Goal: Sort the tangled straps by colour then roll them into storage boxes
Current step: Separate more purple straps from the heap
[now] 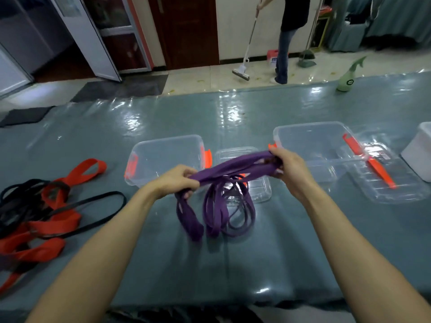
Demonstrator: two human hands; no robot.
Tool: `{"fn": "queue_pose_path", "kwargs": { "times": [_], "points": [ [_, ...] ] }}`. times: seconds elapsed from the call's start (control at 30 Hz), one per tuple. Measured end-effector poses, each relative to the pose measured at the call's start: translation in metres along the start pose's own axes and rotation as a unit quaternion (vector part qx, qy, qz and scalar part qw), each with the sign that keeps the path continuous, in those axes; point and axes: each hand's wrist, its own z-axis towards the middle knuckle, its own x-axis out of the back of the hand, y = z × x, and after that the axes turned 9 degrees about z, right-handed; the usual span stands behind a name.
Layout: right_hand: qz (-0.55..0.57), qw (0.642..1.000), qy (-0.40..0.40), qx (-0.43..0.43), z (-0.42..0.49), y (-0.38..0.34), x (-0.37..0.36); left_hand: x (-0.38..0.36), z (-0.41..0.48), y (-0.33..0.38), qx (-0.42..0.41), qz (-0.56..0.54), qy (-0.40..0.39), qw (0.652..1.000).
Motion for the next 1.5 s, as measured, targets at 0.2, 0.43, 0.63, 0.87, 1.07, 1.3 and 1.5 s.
{"fn": "queue_pose_path", "kwargs": {
  "times": [0.2,0.43,0.63,0.87,1.07,1.3,1.5],
  "points": [
    [-0.019,0.994,-0.038,-0.100,-0.026,0.091,0.015,-0.007,0.040,0.046,-0.007,-0.109,0.067,0.992],
    [-0.141,0.976,0.008,-0.168,-0.023,0.185,-0.007,-0.073,0.083,0.044,0.027,0.192,0.080,0.978],
    [-0.285,0.951,0.030,-0.113,-0.010,0.216,-0.009,-0.138,0.040,-0.050,0.054,0.265,0.236,0.933],
    [-0.394,0.917,-0.013,0.070,-0.023,0.217,-0.029,-0.129,0.035,-0.074,0.037,0.202,0.296,0.933],
    [-0.552,0.827,-0.036,0.097,-0.024,0.212,-0.035,-0.128,0.020,-0.079,0.035,0.294,0.190,0.936],
    [-0.534,0.798,-0.013,0.281,-0.038,0.173,-0.023,-0.110,0.008,-0.072,0.034,0.311,0.197,0.929],
    [-0.569,0.724,-0.078,0.382,-0.040,0.164,-0.076,-0.076,-0.029,-0.088,0.014,0.408,0.233,0.883]
  ]
}}
